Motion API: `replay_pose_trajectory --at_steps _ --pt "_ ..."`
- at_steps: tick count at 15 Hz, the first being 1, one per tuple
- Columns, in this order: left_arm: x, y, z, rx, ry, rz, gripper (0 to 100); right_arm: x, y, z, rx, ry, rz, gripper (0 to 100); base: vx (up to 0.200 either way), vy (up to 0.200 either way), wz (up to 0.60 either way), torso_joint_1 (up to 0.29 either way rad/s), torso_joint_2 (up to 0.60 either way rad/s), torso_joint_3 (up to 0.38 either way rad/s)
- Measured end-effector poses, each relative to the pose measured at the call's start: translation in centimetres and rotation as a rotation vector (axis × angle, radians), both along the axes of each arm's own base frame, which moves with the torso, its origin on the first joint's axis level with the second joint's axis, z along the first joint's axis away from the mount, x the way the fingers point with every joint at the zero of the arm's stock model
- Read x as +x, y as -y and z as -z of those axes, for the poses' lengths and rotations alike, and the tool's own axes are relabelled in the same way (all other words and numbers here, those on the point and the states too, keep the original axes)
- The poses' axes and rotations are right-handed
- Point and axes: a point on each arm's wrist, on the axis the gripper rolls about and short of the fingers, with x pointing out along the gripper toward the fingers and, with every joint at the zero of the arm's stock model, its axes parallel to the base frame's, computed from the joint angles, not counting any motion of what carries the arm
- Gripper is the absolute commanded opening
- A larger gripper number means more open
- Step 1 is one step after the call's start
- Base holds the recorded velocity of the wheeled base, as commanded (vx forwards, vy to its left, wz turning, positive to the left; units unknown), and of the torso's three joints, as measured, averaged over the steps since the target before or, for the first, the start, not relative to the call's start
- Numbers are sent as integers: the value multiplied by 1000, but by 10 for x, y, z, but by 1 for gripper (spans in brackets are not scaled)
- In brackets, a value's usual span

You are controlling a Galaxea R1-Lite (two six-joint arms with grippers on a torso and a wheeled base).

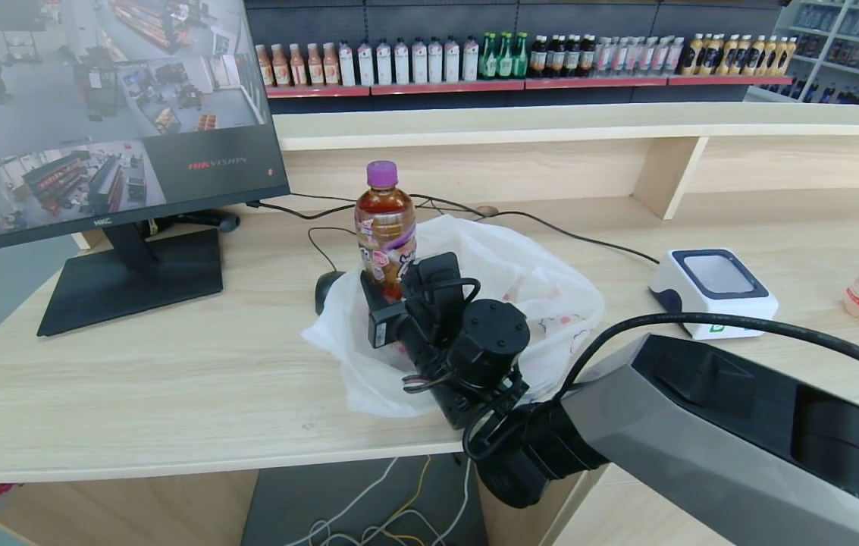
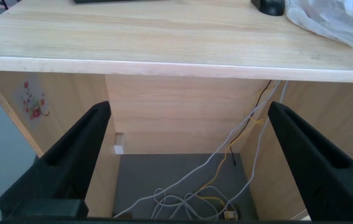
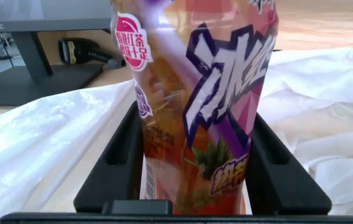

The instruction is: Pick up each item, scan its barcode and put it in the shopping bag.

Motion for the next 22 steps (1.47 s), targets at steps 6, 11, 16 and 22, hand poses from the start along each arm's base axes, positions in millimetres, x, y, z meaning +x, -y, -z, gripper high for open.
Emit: replay_pose_trajectory --at_steps 6,11,16,22 --pt "0 0 0 0 0 0 100 -2 2 -1 31 7 23 100 0 0 0 0 0 0" --pt "0 0 0 0 0 0 100 -12 0 -5 37 22 13 100 0 0 0 0 0 0" --pt "0 0 0 0 0 0 100 -31 0 -16 28 49 -7 100 0 0 0 0 0 0" --pt "0 0 0 0 0 0 100 -46 17 -9 4 18 3 100 0 0 0 0 0 0"
